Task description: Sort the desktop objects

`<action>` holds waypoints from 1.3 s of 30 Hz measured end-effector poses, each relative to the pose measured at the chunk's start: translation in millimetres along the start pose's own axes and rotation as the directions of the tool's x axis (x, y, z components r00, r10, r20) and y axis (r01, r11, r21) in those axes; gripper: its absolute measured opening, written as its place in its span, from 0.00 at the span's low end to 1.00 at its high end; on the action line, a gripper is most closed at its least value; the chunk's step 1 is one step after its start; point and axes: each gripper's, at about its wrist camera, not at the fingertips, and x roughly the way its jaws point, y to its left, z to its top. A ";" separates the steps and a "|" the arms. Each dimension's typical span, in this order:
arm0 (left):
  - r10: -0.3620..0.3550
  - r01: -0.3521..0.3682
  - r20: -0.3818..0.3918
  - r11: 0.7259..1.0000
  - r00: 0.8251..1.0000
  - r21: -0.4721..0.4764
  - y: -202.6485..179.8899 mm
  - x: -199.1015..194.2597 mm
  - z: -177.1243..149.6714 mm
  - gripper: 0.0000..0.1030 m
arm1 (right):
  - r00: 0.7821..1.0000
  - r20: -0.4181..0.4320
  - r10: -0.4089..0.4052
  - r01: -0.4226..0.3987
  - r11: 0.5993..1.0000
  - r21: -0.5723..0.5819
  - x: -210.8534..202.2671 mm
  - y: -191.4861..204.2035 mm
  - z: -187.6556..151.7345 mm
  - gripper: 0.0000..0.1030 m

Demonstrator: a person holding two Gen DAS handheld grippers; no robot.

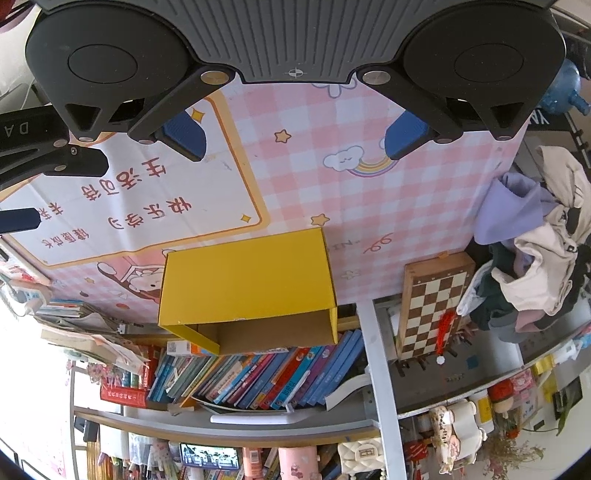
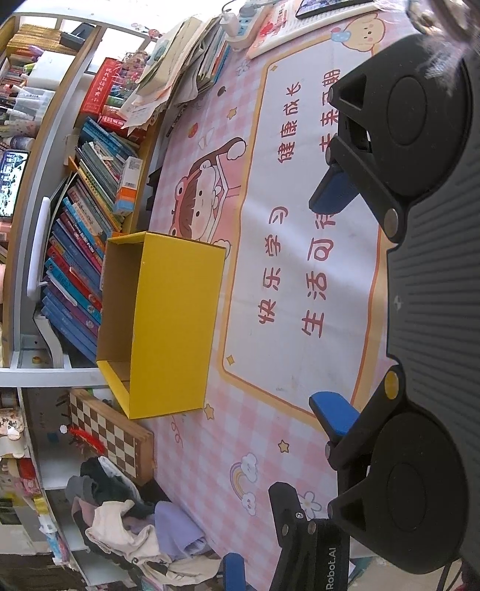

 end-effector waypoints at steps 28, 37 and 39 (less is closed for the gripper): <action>-0.005 0.005 -0.010 1.000 1.000 0.006 -0.7 2.2 -1.8 1.00 | 1.000 -0.023 0.004 -0.005 1.000 -0.021 3.8 6.4 0.4 1.00; -0.014 0.014 -0.015 1.000 1.000 0.006 -2.6 4.0 -2.1 1.00 | 1.000 -0.029 0.003 -0.004 1.000 -0.016 4.5 5.9 0.2 1.00; -0.015 0.015 -0.015 1.000 1.000 0.006 -2.9 4.1 -2.2 1.00 | 1.000 -0.030 0.003 -0.004 1.000 -0.016 4.6 5.6 0.1 1.00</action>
